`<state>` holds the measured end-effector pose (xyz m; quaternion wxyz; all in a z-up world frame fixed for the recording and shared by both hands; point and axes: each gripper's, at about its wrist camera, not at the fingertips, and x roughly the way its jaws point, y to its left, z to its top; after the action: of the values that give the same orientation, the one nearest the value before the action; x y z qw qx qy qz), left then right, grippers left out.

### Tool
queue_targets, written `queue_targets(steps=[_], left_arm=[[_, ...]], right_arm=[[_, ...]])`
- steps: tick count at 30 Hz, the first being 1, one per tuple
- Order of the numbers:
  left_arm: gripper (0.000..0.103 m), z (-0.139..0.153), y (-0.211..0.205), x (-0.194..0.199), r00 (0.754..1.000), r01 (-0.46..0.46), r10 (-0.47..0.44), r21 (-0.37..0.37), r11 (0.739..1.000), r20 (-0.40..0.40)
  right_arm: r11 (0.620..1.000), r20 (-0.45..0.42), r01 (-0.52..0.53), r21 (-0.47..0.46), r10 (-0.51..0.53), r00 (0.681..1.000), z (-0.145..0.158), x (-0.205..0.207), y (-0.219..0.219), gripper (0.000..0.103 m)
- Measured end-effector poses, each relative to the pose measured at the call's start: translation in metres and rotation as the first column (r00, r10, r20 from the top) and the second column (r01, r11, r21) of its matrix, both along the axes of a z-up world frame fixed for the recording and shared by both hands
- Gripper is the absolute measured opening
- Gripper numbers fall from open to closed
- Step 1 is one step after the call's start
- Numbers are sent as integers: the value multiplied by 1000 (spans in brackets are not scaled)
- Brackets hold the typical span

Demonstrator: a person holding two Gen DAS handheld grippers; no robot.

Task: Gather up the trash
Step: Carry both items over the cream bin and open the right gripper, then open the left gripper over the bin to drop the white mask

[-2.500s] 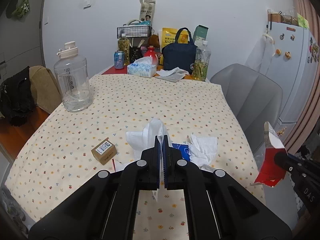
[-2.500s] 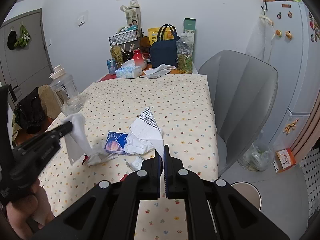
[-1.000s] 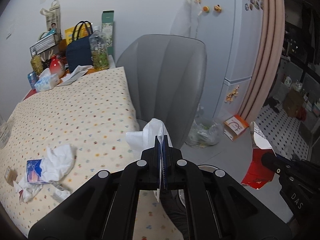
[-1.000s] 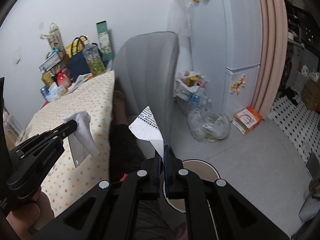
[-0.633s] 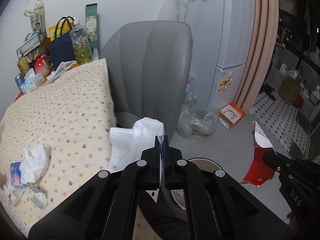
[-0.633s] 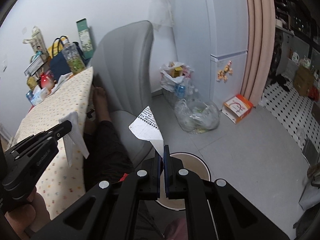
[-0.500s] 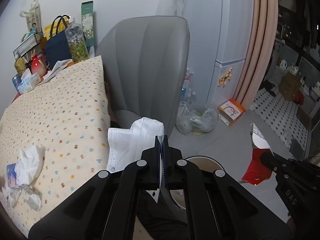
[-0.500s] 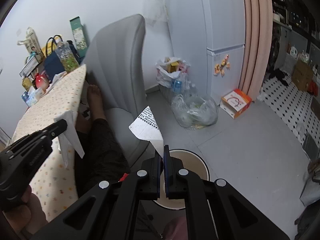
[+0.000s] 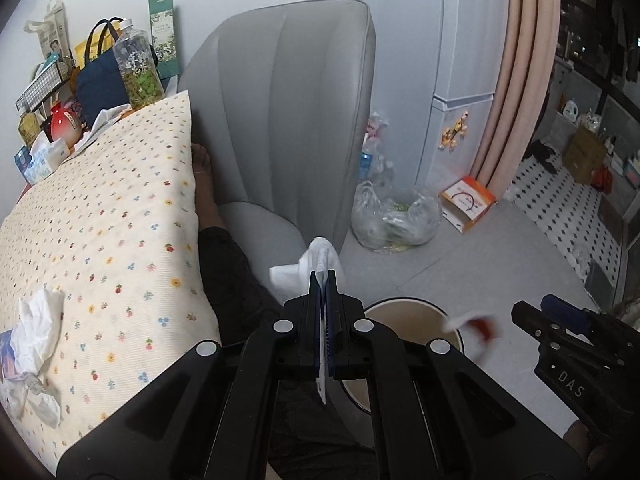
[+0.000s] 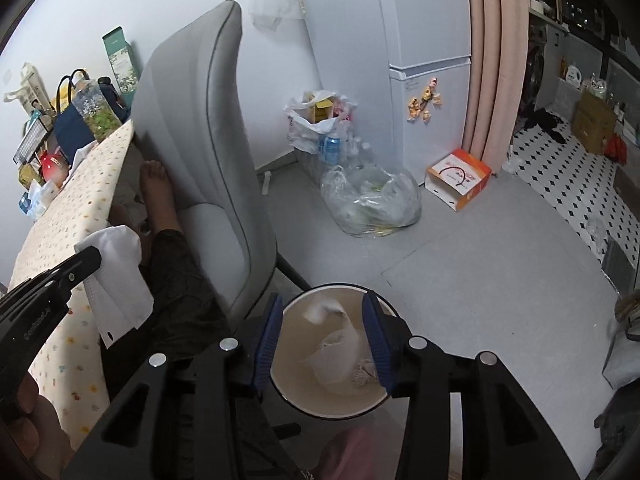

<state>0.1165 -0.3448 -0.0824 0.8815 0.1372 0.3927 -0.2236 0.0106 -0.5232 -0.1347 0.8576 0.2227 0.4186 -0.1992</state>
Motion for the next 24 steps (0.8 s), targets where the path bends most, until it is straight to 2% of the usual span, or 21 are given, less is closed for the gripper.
queue_targets(steps=[10,17,19,21,24], left_arm=[[3,-11,-37,-11,997,76,-76,22,997,-26],[3,-19,-66,-20,983,161,-159,15,987,-88],[12,-21,-71,-21,978,179,-177,9,984,-112],[44,-20,-72,-21,976,185,-184,-6,983,-115],[58,-15,-70,-21,977,185,-186,-19,983,-106]], right_arm=[[998,10,62,-1,-62,998,4,-24,-28,42],[993,6,120,-14,-120,993,6,-44,-46,49],[991,7,133,-14,-133,991,7,-47,-51,49],[990,10,141,-15,-141,990,8,-51,-52,49],[990,15,143,-16,-143,990,10,-53,-53,49]])
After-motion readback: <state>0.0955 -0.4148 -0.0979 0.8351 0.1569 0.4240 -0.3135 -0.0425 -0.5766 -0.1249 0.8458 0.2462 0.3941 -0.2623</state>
